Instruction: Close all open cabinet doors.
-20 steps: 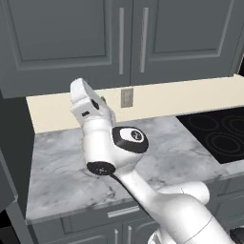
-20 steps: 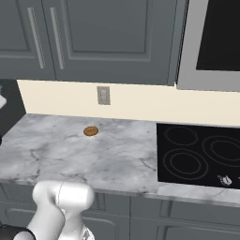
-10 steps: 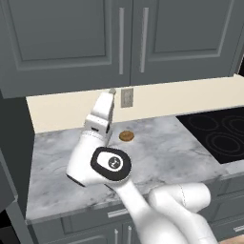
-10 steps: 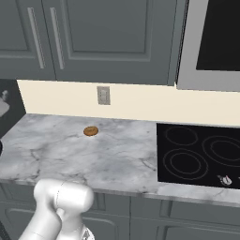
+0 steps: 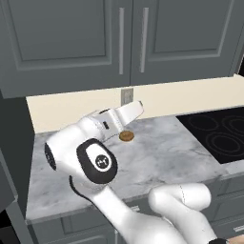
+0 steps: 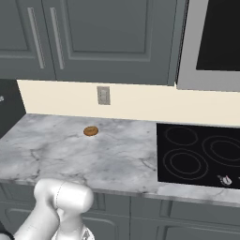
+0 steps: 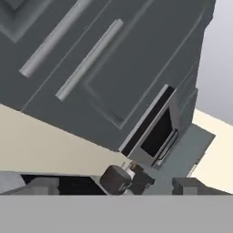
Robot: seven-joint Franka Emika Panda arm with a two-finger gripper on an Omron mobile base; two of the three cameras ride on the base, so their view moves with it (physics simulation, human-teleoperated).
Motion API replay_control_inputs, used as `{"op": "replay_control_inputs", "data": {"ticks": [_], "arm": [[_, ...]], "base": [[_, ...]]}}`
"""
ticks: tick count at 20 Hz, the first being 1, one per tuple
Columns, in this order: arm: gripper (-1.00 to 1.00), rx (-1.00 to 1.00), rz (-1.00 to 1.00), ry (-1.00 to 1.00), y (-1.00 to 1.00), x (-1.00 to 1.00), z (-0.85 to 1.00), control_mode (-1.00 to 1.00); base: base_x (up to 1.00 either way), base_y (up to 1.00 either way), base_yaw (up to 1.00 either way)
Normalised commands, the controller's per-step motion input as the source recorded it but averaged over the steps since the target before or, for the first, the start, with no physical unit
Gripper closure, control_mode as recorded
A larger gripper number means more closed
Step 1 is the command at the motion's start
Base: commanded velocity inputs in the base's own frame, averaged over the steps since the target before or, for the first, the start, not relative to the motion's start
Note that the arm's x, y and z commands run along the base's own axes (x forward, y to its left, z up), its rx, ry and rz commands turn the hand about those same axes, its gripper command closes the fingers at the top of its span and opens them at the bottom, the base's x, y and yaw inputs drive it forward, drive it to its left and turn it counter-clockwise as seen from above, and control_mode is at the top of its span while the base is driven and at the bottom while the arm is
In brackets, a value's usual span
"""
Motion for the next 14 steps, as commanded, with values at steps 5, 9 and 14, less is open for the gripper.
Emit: {"op": "replay_control_inputs", "data": {"ticks": [5,9,14], "arm": [[-1.00,0.73,0.26,-0.05,-0.32,-0.20,-0.16,-1.00],[-1.00,0.62,0.42,-0.07,-0.09,-0.02,-0.41,-1.00],[-1.00,0.61,0.40,-0.05,-0.14,0.00,-0.49,-1.00]], "base": [[0.00,0.00,0.00],[0.00,0.00,0.00],[0.00,0.00,0.00]]}}
